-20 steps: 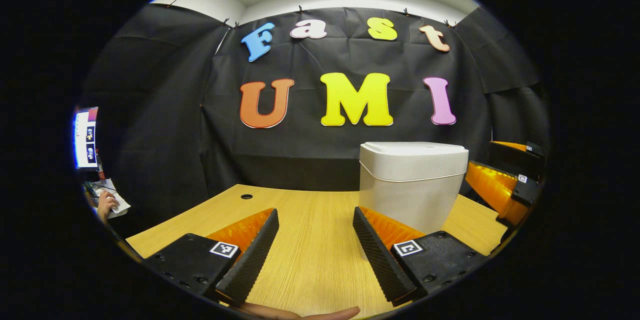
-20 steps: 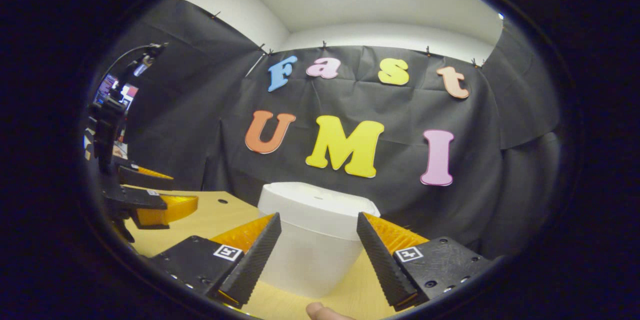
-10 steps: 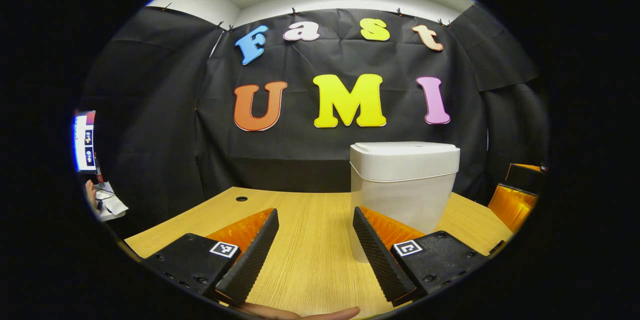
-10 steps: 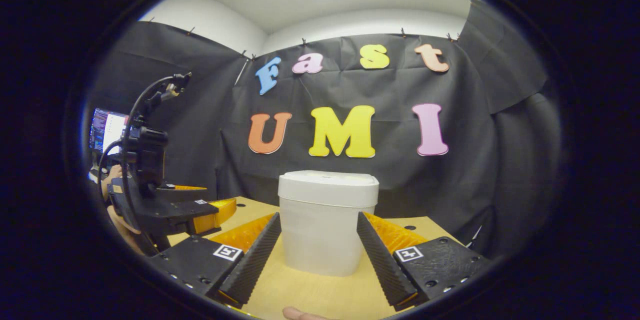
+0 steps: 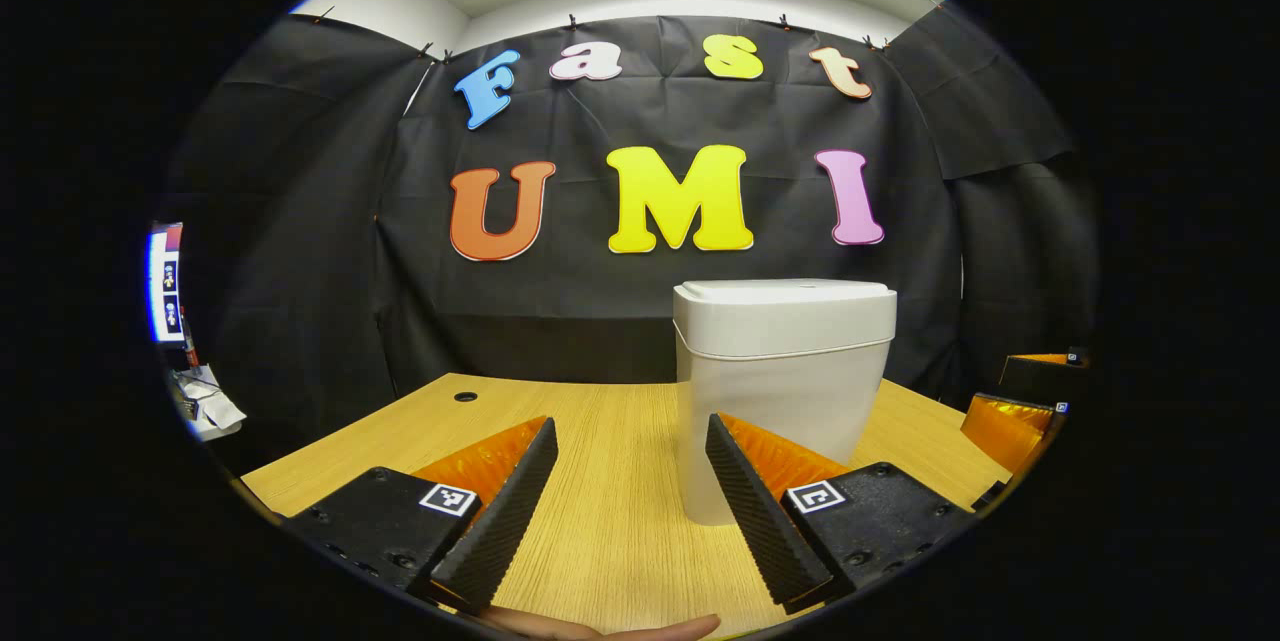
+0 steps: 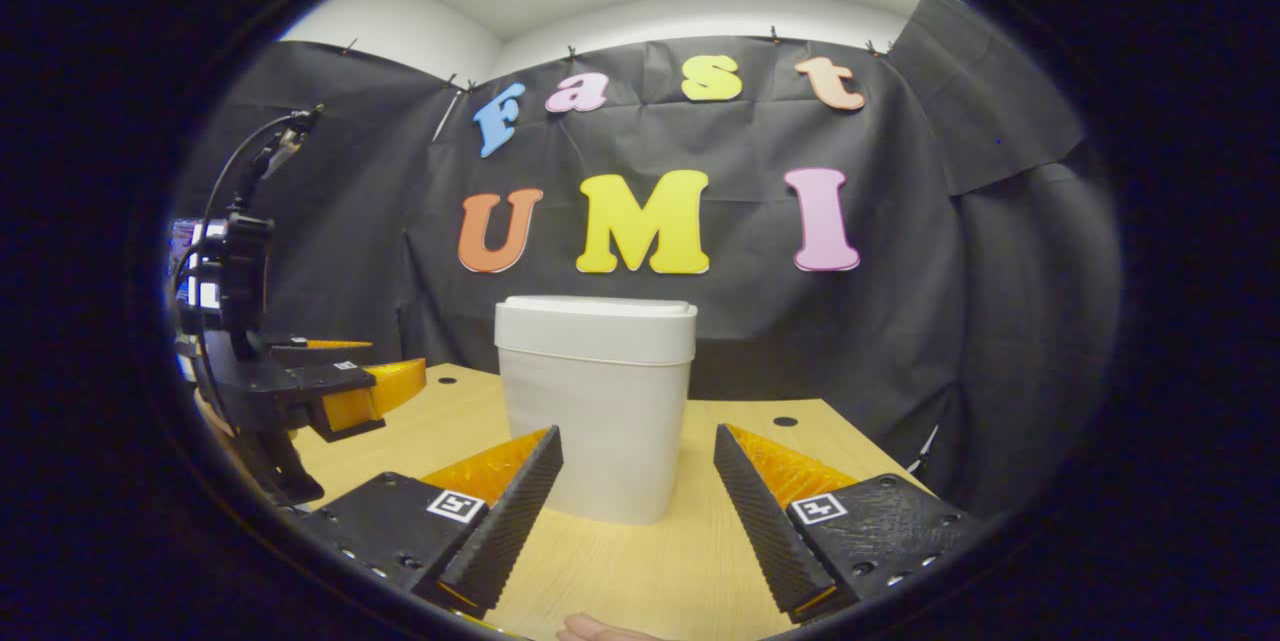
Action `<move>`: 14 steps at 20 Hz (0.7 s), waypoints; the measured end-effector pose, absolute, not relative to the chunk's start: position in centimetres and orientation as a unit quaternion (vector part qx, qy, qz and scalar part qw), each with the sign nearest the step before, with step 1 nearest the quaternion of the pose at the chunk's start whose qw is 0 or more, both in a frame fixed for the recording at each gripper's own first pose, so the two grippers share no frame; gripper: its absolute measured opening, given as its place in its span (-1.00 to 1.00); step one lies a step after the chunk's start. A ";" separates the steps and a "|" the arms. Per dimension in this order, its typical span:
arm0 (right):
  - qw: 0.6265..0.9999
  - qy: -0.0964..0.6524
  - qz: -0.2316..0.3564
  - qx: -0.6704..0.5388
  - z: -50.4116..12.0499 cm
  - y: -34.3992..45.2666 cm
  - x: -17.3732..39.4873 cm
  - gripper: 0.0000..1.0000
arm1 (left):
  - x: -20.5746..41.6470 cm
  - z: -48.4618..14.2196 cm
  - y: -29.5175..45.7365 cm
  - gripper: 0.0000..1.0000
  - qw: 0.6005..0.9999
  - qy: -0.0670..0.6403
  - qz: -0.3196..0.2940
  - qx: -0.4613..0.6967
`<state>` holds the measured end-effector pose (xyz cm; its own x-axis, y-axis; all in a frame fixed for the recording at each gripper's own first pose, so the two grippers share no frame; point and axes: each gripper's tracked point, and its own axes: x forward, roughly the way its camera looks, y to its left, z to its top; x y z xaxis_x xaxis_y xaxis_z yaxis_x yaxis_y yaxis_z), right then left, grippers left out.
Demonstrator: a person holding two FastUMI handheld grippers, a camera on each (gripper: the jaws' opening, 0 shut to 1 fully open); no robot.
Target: Press the lid of the desktop garbage bin to open it, pick up the crumpled paper on the desktop and throw it into the bin, then pick up the pop can on the desktop and drop it into the bin, and finally close the garbage bin lid.
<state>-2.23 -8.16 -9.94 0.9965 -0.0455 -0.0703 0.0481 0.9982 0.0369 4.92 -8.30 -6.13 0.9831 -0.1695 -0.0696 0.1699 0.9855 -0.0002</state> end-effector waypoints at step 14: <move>0.996 0.073 -0.030 0.040 -11.8 -8.9 -1.6 0.90 | 5.2 -6.7 -8.6 0.93 0.995 0.042 -0.086 0.008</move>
